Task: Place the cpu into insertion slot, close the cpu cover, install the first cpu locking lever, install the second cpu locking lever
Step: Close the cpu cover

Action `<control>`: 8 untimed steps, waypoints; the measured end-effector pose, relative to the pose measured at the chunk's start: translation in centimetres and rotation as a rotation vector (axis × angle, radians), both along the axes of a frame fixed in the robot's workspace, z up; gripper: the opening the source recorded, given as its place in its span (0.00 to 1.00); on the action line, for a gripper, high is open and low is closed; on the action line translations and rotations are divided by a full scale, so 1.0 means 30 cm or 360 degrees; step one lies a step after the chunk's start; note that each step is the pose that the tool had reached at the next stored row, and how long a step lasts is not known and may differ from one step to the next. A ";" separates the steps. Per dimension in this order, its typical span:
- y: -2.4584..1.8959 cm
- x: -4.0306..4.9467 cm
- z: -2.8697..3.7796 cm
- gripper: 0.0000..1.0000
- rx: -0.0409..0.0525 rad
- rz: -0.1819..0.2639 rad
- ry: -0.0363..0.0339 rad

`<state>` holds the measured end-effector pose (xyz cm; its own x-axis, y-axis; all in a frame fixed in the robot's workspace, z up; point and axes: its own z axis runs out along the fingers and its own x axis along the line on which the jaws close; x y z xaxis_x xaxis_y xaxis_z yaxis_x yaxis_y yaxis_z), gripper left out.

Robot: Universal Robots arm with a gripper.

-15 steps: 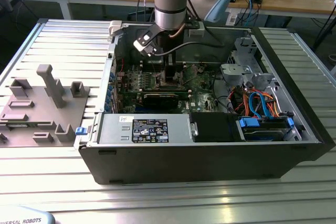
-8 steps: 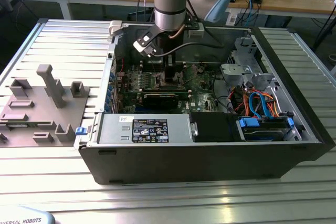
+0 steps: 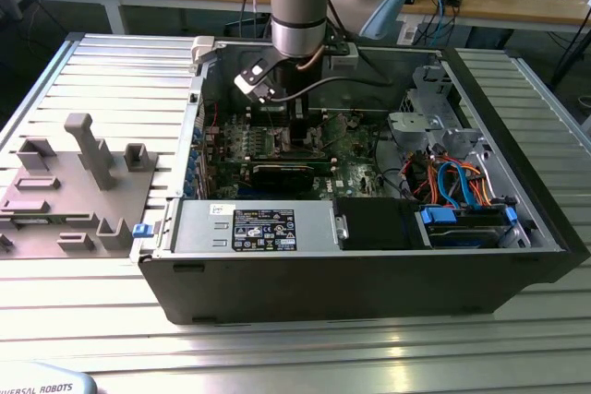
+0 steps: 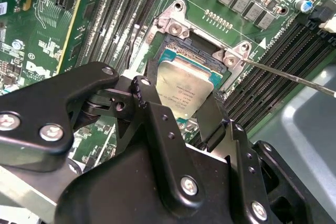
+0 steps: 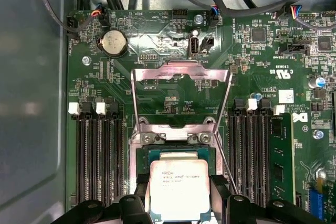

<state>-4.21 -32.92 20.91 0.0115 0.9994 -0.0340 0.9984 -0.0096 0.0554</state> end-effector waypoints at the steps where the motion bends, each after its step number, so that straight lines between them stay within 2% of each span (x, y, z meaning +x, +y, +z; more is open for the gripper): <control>1: 0.000 0.000 -0.002 0.54 0.0000 0.0000 0.0000; 8: 0.006 -0.002 -0.019 0.54 0.0000 -0.0003 0.0000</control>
<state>-4.26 -32.74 20.34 0.0131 0.9993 -0.0341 0.9984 -0.0112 0.0554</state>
